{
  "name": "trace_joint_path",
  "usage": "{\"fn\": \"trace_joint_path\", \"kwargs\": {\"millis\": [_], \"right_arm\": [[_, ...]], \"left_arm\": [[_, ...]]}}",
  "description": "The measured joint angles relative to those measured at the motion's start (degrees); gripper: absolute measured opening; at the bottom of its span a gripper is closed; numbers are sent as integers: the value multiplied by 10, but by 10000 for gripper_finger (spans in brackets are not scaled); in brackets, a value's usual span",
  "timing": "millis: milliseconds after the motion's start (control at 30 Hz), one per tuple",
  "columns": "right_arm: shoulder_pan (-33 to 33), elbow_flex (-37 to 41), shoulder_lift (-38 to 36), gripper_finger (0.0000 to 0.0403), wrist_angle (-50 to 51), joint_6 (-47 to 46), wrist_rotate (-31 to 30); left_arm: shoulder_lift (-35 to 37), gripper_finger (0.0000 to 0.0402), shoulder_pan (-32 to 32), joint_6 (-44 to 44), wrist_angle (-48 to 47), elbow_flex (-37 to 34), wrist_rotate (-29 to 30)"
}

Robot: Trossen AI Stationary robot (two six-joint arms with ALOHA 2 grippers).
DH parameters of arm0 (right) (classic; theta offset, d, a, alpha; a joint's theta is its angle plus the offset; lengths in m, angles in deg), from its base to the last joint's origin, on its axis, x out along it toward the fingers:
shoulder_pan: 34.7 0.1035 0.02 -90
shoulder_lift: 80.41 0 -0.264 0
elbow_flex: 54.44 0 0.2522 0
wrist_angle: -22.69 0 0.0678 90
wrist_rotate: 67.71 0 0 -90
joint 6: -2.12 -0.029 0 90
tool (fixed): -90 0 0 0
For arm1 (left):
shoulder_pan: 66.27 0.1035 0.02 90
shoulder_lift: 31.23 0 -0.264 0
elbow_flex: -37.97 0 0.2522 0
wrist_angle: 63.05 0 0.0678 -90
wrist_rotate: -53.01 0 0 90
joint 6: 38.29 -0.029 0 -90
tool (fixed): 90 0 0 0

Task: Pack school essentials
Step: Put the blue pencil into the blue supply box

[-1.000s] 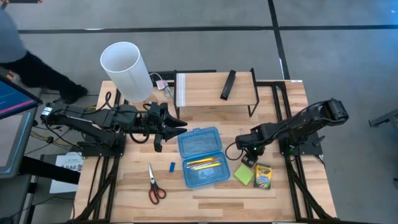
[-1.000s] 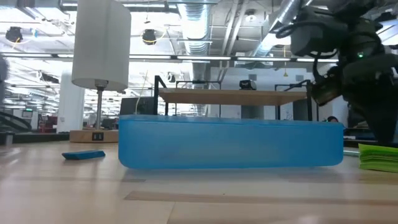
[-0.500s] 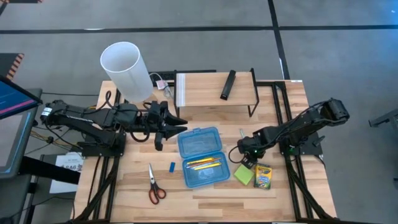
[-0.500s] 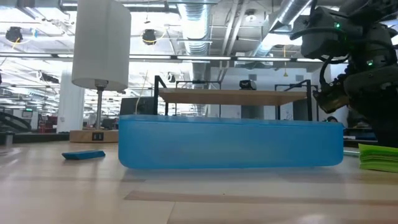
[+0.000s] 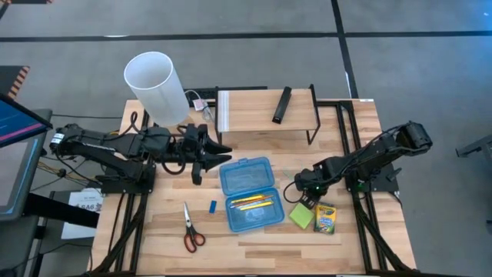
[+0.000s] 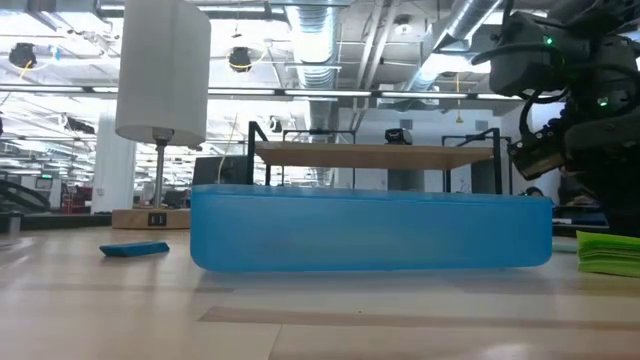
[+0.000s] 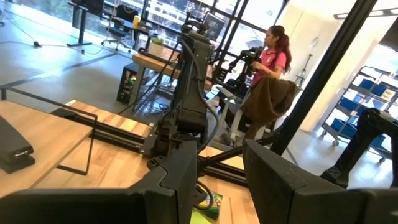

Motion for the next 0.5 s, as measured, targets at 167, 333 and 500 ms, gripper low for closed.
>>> {"fn": "trace_joint_path", "kwargs": {"millis": [167,333,500], "right_arm": [[-1,0,0,36,0,0,4],[-5,0,0,8,-2,-10,13],[-9,-1,-2,10,-2,-11,18]], "left_arm": [[0,116,0,0,10,0,0],[0,116,0,0,15,0,1],[0,116,0,0,15,0,1]]}}
